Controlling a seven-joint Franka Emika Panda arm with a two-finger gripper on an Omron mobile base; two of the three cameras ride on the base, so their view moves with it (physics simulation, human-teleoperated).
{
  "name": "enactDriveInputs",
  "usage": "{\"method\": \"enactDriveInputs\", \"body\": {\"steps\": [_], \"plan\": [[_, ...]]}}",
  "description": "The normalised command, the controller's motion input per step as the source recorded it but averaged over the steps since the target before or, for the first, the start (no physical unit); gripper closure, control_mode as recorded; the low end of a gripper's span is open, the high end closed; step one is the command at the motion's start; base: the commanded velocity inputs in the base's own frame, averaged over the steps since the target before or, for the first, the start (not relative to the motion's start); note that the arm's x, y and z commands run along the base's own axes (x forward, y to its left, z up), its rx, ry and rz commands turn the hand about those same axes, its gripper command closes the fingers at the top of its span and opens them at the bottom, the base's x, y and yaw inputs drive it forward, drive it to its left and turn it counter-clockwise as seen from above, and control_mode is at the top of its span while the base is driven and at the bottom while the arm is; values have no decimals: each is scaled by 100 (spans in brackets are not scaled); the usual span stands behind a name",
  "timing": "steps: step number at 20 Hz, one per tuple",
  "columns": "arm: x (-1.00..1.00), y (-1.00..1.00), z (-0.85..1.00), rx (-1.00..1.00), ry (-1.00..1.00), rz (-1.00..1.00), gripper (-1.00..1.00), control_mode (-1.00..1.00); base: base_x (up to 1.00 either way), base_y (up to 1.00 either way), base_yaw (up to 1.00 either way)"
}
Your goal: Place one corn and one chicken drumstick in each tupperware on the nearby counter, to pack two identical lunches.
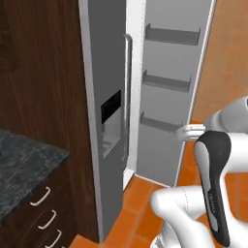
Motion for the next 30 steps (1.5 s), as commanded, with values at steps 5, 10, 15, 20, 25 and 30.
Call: {"method": "enactDriveInputs", "body": {"steps": [5,10,15,20,25,30], "plan": [[0,0,0,0,0,0,-100,100,100,-40,1],[0,0,0,0,0,0,-100,100,46,-24,66],[0,0,0,0,0,0,-100,100,24,-31,77],[0,0,0,0,0,0,-100,100,5,-91,46],[0,0,0,0,0,0,-100,100,6,-54,40],[0,0,0,0,0,0,-100,100,3,-10,42]]}}
